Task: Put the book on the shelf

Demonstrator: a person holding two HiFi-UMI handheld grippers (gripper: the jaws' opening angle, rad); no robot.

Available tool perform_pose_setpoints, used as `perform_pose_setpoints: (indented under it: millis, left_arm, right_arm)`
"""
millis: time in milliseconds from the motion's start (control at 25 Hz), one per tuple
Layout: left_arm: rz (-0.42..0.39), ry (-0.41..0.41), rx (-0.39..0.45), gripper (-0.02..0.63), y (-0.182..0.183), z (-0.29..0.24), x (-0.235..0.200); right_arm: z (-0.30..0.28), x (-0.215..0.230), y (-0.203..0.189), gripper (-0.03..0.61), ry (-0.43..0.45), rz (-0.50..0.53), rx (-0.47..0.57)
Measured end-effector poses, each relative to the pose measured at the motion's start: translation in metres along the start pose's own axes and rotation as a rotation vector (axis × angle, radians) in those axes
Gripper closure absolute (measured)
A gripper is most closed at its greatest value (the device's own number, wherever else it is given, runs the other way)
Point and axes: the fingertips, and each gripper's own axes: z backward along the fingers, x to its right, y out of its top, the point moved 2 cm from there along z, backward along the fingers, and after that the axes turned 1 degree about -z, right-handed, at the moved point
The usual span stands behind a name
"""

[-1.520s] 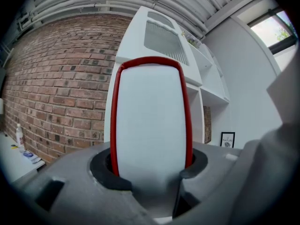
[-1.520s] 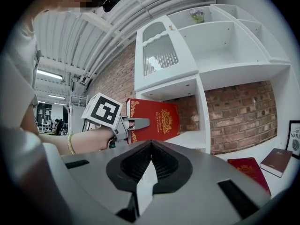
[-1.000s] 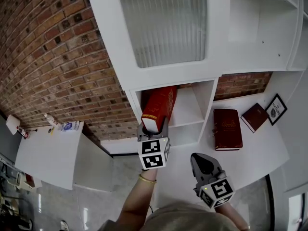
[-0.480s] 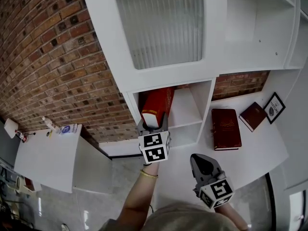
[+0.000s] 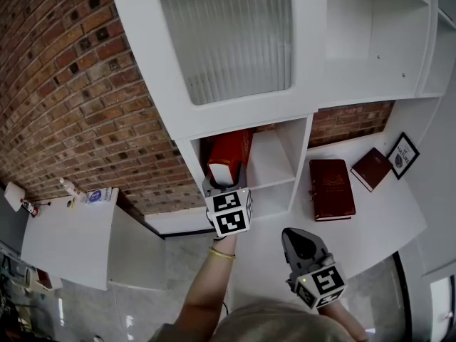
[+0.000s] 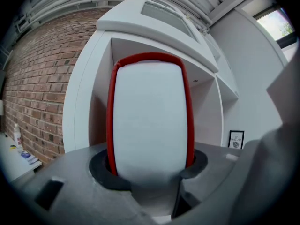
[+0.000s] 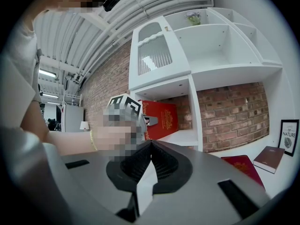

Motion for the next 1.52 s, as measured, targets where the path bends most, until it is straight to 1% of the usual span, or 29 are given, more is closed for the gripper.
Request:
perform_pose_setpoints:
  millis: [440,520,600,680,720,800,1120,1520]
  left_arm:
    - [-0.006,0.001,0.000,0.377,0.001,-0.007,0.001]
    - [-0.008,-0.005,0.003,0.376,0.001,-0.006,0.002]
    - [0.008,-0.025,0.009,0.371,0.001,-0.005,0.004]
    - [0.039,-0.044,0.017,0.300,0.002,-0.004,0.006]
    - [0.046,-0.047,0.020,0.279,0.003,-0.003,0.007]
    - [0.042,-0.043,0.020,0.268,0.003,-0.001,0.007]
    - [0.032,-0.047,0.030,0.265,0.007,0.015,0.006]
    - [0.020,-0.049,0.015,0.265,0.008,0.049,0.004]
  right_arm:
    - [0.001,-0.002,0.000,0.572,-0.004,0.003,0.001]
    - [0.002,-0.002,-0.001,0.572,-0.005,0.003,0.000]
    - [0.002,-0.003,-0.001,0.572,-0.004,0.001,0.000]
    - [0.002,-0.003,-0.001,0.572,-0.003,-0.002,-0.001]
    - [0.002,-0.004,-0.001,0.572,-0.003,-0.003,-0.002]
    - [0.001,-0.004,-0.001,0.572,-0.003,-0.004,-0.004]
    - [0.000,-0.011,-0.003,0.572,0.010,-0.002,-0.006]
    - [0.001,-0.026,-0.002,0.572,0.068,-0.006,-0.003]
